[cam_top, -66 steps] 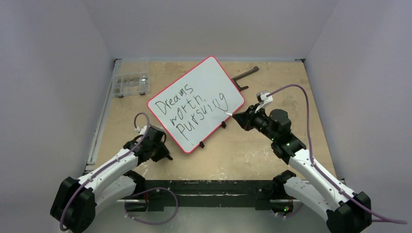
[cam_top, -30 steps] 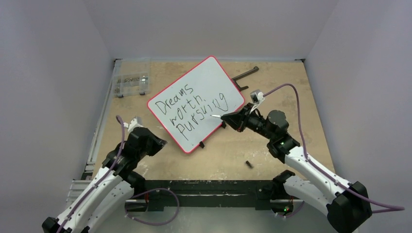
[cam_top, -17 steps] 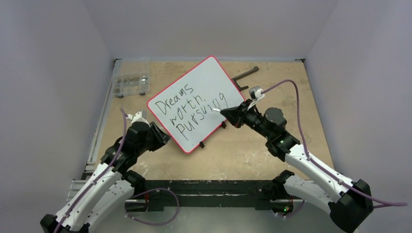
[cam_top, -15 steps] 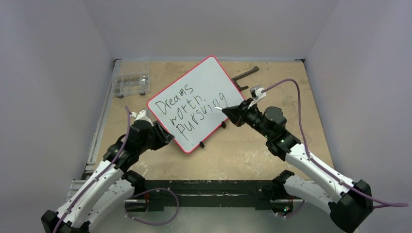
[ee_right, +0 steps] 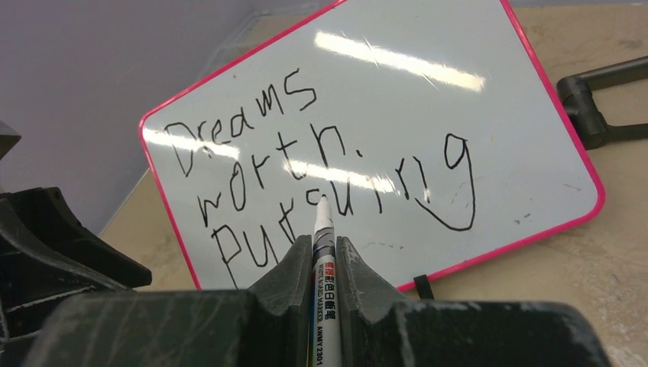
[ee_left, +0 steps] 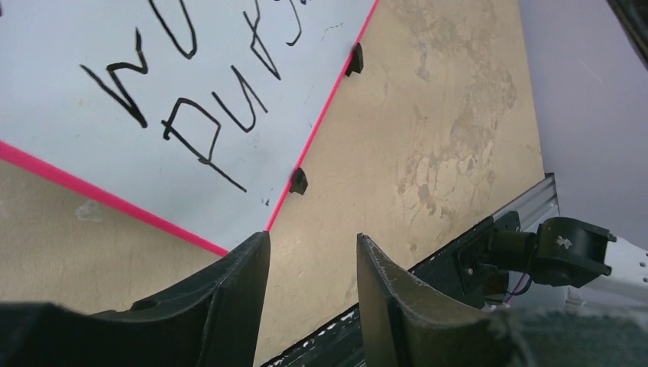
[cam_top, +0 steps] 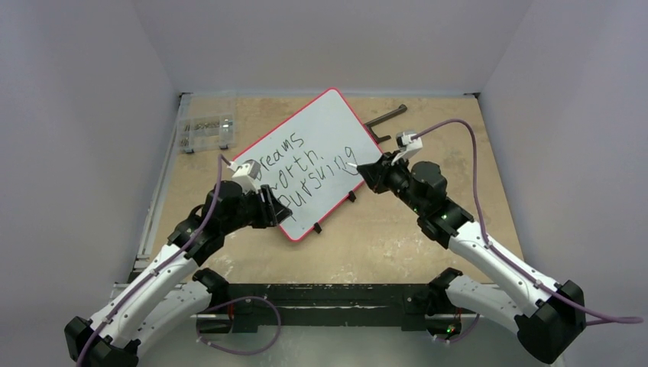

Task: Write a sentence on the whiteboard
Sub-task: Place the whiteboard marker at the center of the board.

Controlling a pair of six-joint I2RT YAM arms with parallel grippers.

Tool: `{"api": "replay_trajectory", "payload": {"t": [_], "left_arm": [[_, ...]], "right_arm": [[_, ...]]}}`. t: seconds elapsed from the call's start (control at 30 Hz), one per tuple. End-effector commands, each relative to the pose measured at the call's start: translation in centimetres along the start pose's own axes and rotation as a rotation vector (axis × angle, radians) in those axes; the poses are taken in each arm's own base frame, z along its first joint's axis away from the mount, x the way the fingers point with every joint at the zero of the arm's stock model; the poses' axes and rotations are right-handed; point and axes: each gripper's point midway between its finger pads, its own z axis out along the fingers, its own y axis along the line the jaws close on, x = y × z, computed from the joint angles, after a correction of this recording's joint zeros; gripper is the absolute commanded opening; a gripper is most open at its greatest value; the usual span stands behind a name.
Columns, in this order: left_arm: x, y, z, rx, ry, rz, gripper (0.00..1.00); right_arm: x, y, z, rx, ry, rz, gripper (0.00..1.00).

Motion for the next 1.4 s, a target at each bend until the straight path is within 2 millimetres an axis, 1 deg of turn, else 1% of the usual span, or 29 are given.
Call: {"api": "replay_trajectory", "payload": {"t": [0.0, 0.1, 0.2, 0.27, 0.33, 0.43, 0.57, 0.63, 0.67, 0.83, 1.0, 1.03, 1.07, 1.1, 1.13, 1.17, 1.27, 1.3, 1.33, 1.37], "left_arm": [[-2.1, -3.3, -0.5, 0.125, -0.046, 0.112, 0.45], [-2.3, -3.4, -0.4, 0.131, -0.05, 0.135, 0.46], [-2.4, -4.2, 0.0, 0.168, -0.04, 0.169, 0.49], [-2.5, -4.7, 0.2, 0.192, -0.025, 0.212, 0.51], [-2.5, -4.7, 0.6, 0.19, -0.008, 0.244, 0.53], [-2.8, -4.8, 0.9, 0.187, -0.006, 0.266, 0.53], [-2.8, -5.0, 1.3, 0.2, -0.003, 0.251, 0.53], [-2.6, -5.2, 1.3, 0.211, 0.001, 0.244, 0.53], [-2.5, -5.1, 1.3, 0.212, 0.003, 0.242, 0.53], [-2.2, -4.5, 1.0, 0.195, -0.003, 0.243, 0.53], [-1.8, -4.2, 1.0, 0.191, 0.003, 0.238, 0.53], [-1.7, -4.2, 1.1, 0.193, 0.004, 0.235, 0.53], [-1.7, -4.1, 1.1, 0.193, 0.005, 0.235, 0.53], [-1.6, -4.1, 1.1, 0.192, 0.005, 0.234, 0.52], [-1.6, -4.1, 1.2, 0.192, 0.004, 0.235, 0.53], [-1.6, -4.0, 1.2, 0.192, 0.005, 0.235, 0.52], [-1.6, -4.0, 1.3, 0.188, 0.006, 0.239, 0.53], [-1.7, -4.0, 1.3, 0.189, 0.006, 0.24, 0.53], [-1.7, -4.0, 1.3, 0.188, 0.007, 0.241, 0.52], [-1.7, -4.0, 1.3, 0.187, 0.006, 0.243, 0.53]], "right_arm": [[0.7, -1.4, -0.9, 0.067, 0.003, 0.007, 0.0], [2.5, -1.9, -1.8, 0.071, 0.041, 0.023, 0.0], [4.8, -1.6, -2.6, 0.033, 0.108, 0.038, 0.0], [6.8, -1.2, -3.2, -0.006, 0.189, 0.049, 0.0], [8.8, -1.1, -3.7, -0.021, 0.262, 0.081, 0.0], [11.7, -0.9, -4.1, -0.044, 0.327, 0.184, 0.0], [13.9, -0.7, -3.6, -0.077, 0.297, 0.365, 0.0], [15.0, -1.0, -3.3, -0.075, 0.278, 0.455, 0.0], [15.9, -1.5, -3.2, -0.059, 0.279, 0.487, 0.0], [17.1, -2.3, -1.9, -0.037, 0.26, 0.572, 0.0], [17.6, -3.0, -1.1, -0.035, 0.24, 0.602, 0.0], [17.6, -3.0, -0.9, -0.045, 0.237, 0.601, 0.01], [17.6, -3.0, -0.8, -0.053, 0.237, 0.598, 0.12], [17.6, -3.0, -0.7, -0.057, 0.24, 0.594, 0.26], [17.7, -3.0, -0.7, -0.061, 0.244, 0.589, 0.38], [17.9, -3.0, -0.7, -0.065, 0.25, 0.583, 0.48], [18.3, -3.4, -0.8, -0.049, 0.267, 0.572, 0.75], [18.5, -3.5, -0.8, -0.039, 0.273, 0.567, 0.81], [18.6, -3.7, -0.9, -0.028, 0.279, 0.56, 0.93], [18.6, -3.9, -1.0, -0.016, 0.281, 0.55, 0.98]]}}
